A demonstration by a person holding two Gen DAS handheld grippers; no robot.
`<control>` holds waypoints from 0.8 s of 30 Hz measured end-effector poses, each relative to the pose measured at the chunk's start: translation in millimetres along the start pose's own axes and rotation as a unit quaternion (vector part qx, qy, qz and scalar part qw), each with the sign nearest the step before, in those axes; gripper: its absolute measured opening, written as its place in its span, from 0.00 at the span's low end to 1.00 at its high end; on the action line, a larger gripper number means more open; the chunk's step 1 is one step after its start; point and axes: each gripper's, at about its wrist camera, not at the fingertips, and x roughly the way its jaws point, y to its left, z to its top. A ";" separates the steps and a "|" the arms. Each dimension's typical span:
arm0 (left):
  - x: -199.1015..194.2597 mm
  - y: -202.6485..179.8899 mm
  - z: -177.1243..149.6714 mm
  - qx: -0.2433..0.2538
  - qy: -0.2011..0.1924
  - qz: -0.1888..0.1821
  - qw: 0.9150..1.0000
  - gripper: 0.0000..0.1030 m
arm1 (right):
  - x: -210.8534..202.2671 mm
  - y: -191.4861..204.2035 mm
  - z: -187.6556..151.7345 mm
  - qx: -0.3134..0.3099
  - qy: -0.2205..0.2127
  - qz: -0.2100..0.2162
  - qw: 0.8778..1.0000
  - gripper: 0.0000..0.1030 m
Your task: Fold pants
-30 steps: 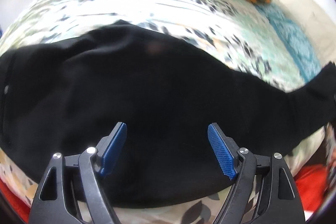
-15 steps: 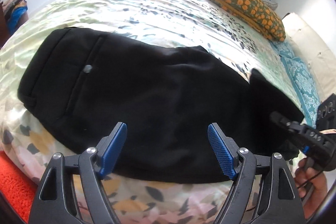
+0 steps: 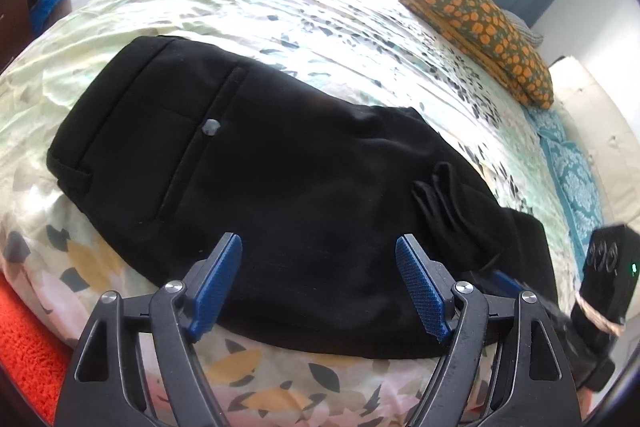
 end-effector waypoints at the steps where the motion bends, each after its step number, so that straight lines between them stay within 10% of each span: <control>1: -0.4 2.0 0.0 -0.003 -0.001 0.003 1.000 0.79 | 1.4 1.8 -3.5 -0.002 0.013 0.013 1.000 1.00; 7: -10.8 -10.9 1.4 0.000 -0.007 -0.027 1.000 0.79 | -51.8 -2.2 -24.1 -0.034 0.002 0.079 0.996 1.00; 11: -7.3 -82.6 -3.9 0.130 0.014 -0.087 0.988 0.79 | -97.9 -33.1 -35.0 -0.031 -0.021 0.031 0.999 1.00; 14: 14.1 -126.6 -16.1 0.214 0.038 -0.062 0.974 0.77 | -121.5 -68.8 -43.0 0.012 -0.029 0.003 1.000 1.00; 18: 44.7 -141.7 -20.2 0.211 0.065 -0.028 0.975 0.76 | -137.4 -99.7 -43.6 0.069 -0.044 -0.011 0.997 1.00; 22: 61.2 -142.7 -24.2 0.215 0.105 -0.014 0.971 0.30 | -149.4 -110.6 -39.3 0.085 -0.066 -0.012 0.994 1.00; 24: 70.3 -139.9 -24.9 0.209 0.123 -0.010 0.970 0.31 | -150.3 -113.3 -39.3 0.086 -0.070 -0.016 0.994 1.00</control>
